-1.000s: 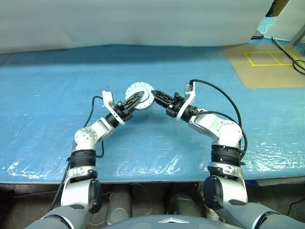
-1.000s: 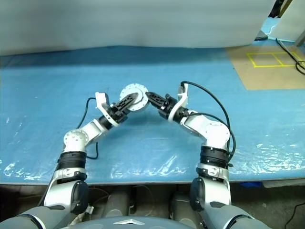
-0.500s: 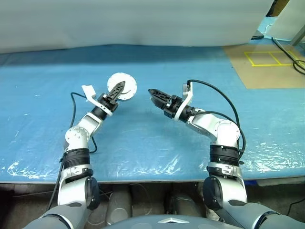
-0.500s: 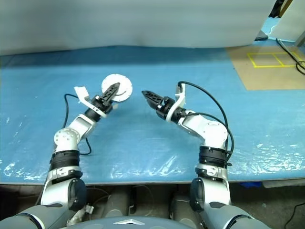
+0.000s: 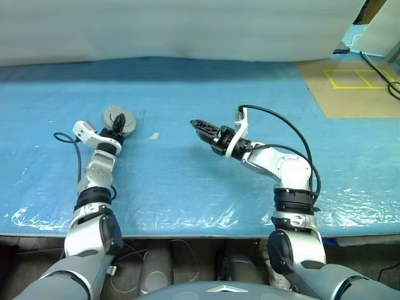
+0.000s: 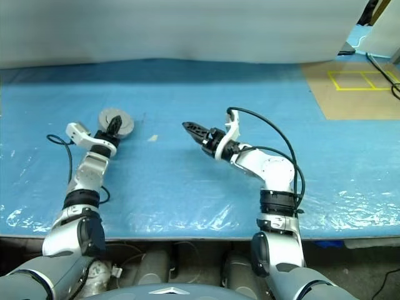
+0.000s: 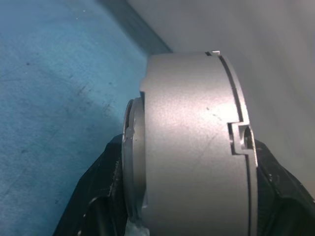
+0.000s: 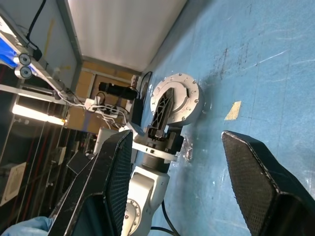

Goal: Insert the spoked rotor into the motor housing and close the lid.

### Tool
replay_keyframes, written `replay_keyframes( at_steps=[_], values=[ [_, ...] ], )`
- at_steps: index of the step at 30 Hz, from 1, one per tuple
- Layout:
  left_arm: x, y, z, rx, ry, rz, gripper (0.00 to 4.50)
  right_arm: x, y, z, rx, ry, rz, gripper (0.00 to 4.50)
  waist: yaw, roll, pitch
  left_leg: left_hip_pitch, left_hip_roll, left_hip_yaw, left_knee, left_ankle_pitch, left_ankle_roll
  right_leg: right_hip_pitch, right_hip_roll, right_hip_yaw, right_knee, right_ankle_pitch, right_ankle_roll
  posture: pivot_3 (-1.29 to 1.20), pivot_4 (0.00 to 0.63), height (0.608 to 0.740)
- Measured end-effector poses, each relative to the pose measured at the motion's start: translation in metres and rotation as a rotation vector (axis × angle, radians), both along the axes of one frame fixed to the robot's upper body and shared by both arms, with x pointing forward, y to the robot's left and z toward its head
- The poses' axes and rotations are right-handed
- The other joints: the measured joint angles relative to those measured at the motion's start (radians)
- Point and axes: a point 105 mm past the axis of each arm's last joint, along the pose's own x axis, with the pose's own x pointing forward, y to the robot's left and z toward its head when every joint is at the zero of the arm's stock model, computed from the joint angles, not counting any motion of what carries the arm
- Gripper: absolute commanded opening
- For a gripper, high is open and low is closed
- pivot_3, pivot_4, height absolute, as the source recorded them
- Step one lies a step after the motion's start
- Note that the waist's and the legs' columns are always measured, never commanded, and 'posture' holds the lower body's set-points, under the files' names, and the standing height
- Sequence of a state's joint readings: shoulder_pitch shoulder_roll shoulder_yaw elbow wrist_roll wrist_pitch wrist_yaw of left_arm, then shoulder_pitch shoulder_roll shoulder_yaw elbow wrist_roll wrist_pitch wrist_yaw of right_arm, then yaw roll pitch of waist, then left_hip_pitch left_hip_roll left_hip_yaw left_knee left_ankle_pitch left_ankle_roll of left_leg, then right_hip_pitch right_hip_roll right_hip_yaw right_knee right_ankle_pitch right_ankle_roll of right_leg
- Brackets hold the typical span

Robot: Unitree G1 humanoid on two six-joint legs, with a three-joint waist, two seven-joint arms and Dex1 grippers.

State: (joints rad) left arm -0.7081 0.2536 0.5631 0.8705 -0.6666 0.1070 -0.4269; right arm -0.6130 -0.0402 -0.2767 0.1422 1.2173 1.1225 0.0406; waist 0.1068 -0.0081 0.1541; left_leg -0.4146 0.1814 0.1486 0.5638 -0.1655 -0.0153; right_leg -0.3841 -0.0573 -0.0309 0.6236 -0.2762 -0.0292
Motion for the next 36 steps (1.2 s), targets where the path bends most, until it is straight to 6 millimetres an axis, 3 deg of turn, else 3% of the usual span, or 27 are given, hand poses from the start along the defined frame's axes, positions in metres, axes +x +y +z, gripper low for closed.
replay_keyframes(
  at_steps=[5, 10, 12, 19, 24, 26, 29, 32, 36],
  values=[
    [0.002, 0.008, -0.003, 0.054, 0.028, 0.025, 2.69, 0.0, 0.0, -0.001, -0.007, 0.0, -0.003, 2.98, -0.006, 0.0, 0.0, 0.001, 0.0, 0.0, 0.0, 0.0, 0.0, 0.0, 0.0, 0.0, 0.001, 0.0, 0.0, 0.0, 0.15, 0.74],
    [-0.001, 0.014, -0.006, 0.08, 0.03, 0.015, 4.08, 0.001, -0.002, -0.004, -0.027, 0.004, -0.012, 3.02, -0.008, 0.0, 0.0, 0.001, 0.0, 0.0, 0.0, 0.0, 0.0, 0.0, 0.0, 0.0, 0.001, 0.0, 0.0, 0.0, 0.15, 0.74],
    [-0.002, 0.025, -0.011, 0.103, 0.079, 0.062, 4.08, 0.001, -0.002, -0.006, -0.038, 0.005, -0.012, 3.02, -0.008, 0.0, 0.0, 0.001, 0.0, 0.0, 0.0, 0.0, 0.0, 0.0, 0.0, 0.0, 0.001, 0.0, 0.0, 0.0, 0.15, 0.74],
    [-0.036, 0.11, -0.004, 0.136, 0.108, 0.295, 4.08, 0.001, -0.003, -0.01, -0.052, -0.001, -0.014, 3.02, -0.01, 0.0, 0.0, 0.002, 0.002, 0.001, -0.001, 0.0, 0.0, 0.0, 0.0, 0.0, 0.0, 0.0, -0.001, 0.0, 0.15, 0.74],
    [-0.057, 0.148, 0.01, 0.186, 0.085, 0.373, 4.08, 0.002, -0.004, -0.01, -0.059, -0.02, -0.02, 3.02, 0.0, 0.0, 0.0, 0.003, 0.0, 0.001, -0.001, 0.0, 0.0, 0.002, -0.002, -0.001, 0.0, 0.0, -0.001, 0.0, 0.15, 0.74],
    [-0.056, 0.145, 0.018, 0.194, 0.046, 0.342, 4.08, 0.004, -0.008, -0.008, -0.077, -0.044, -0.037, 3.02, 0.006, 0.0, 0.0, 0.003, 0.0, 0.001, 0.0, 0.0, 0.0, 0.003, -0.003, -0.001, 0.0, 0.0, 0.0, 0.0, 0.15, 0.74],
    [-0.05, 0.126, 0.041, 0.231, -0.064, 0.222, 4.08, 0.012, -0.026, 0.002, -0.157, -0.153, -0.119, 3.02, 0.014, 0.0, 0.0, 0.003, 0.0, 0.001, 0.0, 0.0, 0.0, 0.004, -0.004, -0.001, 0.0, 0.001, 0.0, 0.0, 0.15, 0.74],
    [-0.047, 0.083, 0.071, 0.326, -0.2, 0.028, 4.08, 0.022, -0.056, 0.018, -0.317, -0.324, -0.231, 3.02, 0.02, 0.0, 0.0, 0.004, -0.001, 0.001, 0.0, 0.0, 0.0, 0.004, -0.004, -0.001, 0.0, 0.001, 0.0, 0.0, 0.15, 0.74],
    [-0.048, 0.01, 0.107, 0.383, -0.358, -0.263, 4.08, 0.028, -0.077, 0.03, -0.481, -0.463, -0.328, 3.02, 0.015, 0.0, 0.0, 0.004, 0.0, 0.001, 0.0, 0.0, 0.0, 0.004, -0.002, 0.0, 0.0, 0.001, 0.0, 0.0, 0.15, 0.74]
  ],
)
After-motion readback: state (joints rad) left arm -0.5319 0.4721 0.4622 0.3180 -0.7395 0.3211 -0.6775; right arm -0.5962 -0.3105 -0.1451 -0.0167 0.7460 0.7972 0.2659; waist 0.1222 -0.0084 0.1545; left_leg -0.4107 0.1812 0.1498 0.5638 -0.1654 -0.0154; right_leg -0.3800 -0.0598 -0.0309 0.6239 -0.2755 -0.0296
